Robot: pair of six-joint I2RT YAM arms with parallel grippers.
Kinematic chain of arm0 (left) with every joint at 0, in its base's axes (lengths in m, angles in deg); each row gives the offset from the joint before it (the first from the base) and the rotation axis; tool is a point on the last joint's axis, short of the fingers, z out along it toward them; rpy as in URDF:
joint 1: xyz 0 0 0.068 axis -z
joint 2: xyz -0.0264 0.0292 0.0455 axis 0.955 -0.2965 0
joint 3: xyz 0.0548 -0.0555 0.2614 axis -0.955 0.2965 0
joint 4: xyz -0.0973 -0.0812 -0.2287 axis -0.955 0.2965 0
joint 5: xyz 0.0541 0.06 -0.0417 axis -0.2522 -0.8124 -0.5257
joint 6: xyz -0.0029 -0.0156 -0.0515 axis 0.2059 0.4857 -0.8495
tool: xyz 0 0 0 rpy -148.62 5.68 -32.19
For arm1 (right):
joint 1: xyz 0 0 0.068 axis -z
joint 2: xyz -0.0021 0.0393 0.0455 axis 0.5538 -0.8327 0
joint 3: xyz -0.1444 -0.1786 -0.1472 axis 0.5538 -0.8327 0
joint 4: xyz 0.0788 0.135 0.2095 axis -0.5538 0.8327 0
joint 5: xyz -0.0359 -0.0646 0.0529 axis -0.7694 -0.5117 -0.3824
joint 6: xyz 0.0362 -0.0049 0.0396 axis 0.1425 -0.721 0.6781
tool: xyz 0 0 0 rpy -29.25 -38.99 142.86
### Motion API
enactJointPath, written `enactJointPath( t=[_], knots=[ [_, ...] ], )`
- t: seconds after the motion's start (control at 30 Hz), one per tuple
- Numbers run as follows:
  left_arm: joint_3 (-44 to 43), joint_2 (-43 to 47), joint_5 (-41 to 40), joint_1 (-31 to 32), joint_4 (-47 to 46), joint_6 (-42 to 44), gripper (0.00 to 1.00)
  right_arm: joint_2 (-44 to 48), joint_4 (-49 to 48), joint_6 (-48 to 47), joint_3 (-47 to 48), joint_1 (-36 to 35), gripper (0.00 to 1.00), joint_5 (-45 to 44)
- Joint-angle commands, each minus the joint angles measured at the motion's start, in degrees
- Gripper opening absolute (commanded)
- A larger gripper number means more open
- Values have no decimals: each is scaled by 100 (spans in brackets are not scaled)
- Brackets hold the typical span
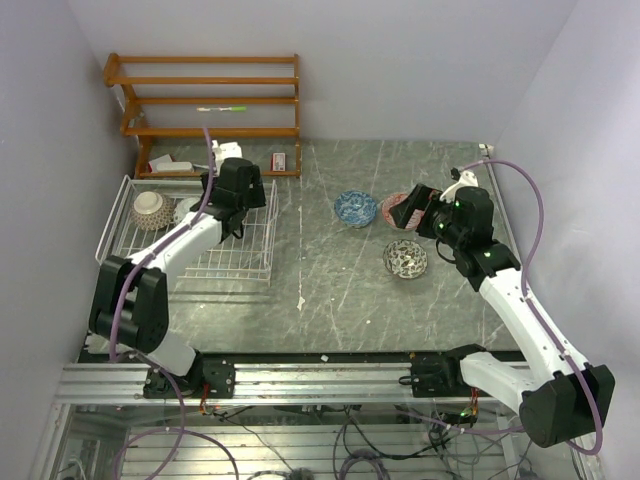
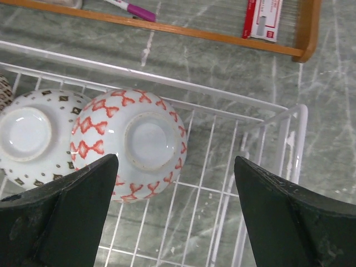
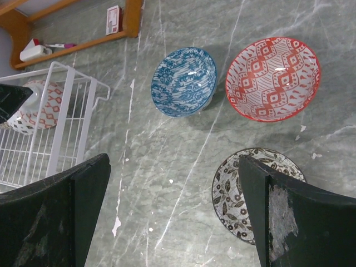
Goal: Load the bowls into the dish rack
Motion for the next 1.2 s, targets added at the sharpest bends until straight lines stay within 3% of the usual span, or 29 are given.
enactJointPath(
  t=[0.0,0.5,0.77,1.17],
  knots=[
    [-395,-260,-1078,231,191,375,96,-66,-206,-60,-105,39,100,57],
    [-941,-1070,-1618,379,404,571,86,-129,-248,-103,-139,37,100,-24],
    [-1056,-1230,-1661,379,460,637,71,-138,-265,-104,-141,33,100,-26],
    [-1117,-1383,-1866,379,664,728,76,-138,-287,-95,-154,31,100,14]
  ],
)
